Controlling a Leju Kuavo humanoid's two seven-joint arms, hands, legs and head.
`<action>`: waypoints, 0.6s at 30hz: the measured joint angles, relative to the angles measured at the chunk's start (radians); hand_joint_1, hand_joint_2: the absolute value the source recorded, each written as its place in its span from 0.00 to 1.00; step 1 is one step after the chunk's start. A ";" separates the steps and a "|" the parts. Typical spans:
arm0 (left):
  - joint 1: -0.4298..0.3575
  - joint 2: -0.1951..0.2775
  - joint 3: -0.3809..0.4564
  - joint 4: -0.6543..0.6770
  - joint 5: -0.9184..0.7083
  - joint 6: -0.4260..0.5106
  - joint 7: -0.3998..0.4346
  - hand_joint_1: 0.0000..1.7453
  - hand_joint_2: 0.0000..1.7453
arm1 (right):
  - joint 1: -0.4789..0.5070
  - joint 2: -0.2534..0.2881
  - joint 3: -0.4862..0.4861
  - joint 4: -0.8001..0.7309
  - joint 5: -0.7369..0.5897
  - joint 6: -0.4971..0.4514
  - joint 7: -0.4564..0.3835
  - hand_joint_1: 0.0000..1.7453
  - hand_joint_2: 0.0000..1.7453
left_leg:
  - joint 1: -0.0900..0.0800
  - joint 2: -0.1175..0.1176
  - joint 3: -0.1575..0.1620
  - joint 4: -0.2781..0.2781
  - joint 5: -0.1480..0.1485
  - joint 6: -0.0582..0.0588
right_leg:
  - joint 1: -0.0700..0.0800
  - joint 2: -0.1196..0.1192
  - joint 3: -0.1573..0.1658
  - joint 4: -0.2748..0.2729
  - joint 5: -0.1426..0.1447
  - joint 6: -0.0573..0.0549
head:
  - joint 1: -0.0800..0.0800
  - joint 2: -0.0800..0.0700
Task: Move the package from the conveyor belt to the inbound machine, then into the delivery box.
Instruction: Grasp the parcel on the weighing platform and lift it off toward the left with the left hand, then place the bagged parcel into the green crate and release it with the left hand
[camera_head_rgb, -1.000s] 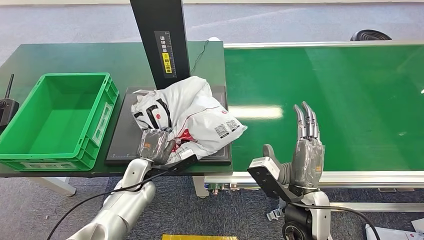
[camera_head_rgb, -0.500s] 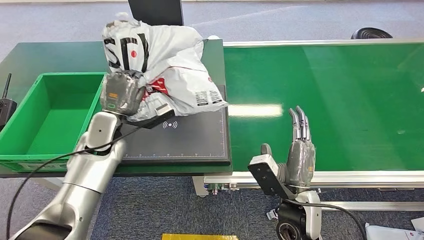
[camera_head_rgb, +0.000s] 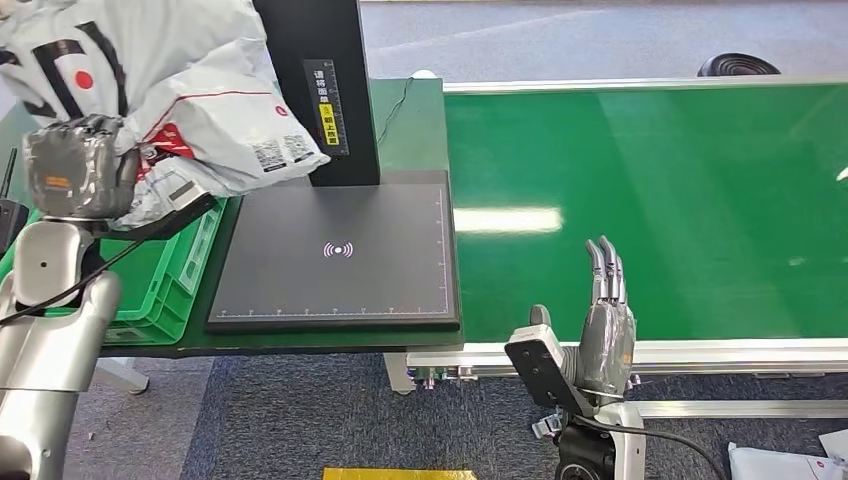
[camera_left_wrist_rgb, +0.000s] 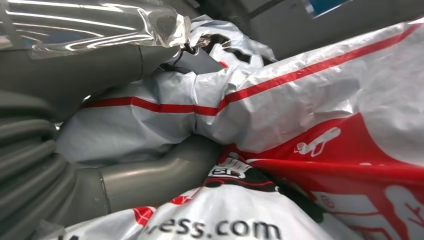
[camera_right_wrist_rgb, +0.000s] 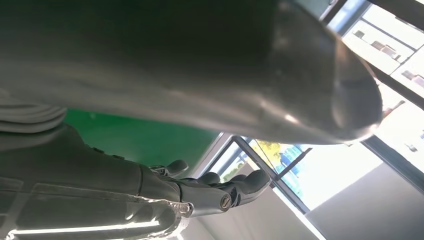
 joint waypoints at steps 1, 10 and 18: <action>0.021 0.016 0.022 -0.006 0.021 0.002 -0.003 0.89 1.00 | 0.005 0.002 -0.004 0.000 0.002 0.003 -0.001 0.00 0.00 | 0.000 0.001 0.000 0.000 0.000 0.000 | 0.000 0.001 0.000 0.000 0.000 0.000 | 0.000 0.000; 0.165 0.077 0.304 0.047 0.113 0.061 -0.039 0.88 1.00 | 0.042 0.012 -0.018 -0.034 0.028 0.029 0.006 0.00 0.00 | 0.002 0.001 0.000 0.000 -0.002 -0.002 | 0.002 0.001 -0.001 0.000 -0.002 -0.002 | 0.000 0.000; 0.270 0.079 0.483 0.124 0.148 0.096 -0.066 0.82 1.00 | 0.078 0.013 -0.030 -0.064 0.042 0.038 0.011 0.00 0.00 | 0.002 0.001 0.000 0.000 -0.002 -0.003 | 0.002 0.001 -0.001 0.000 -0.003 -0.003 | 0.000 0.000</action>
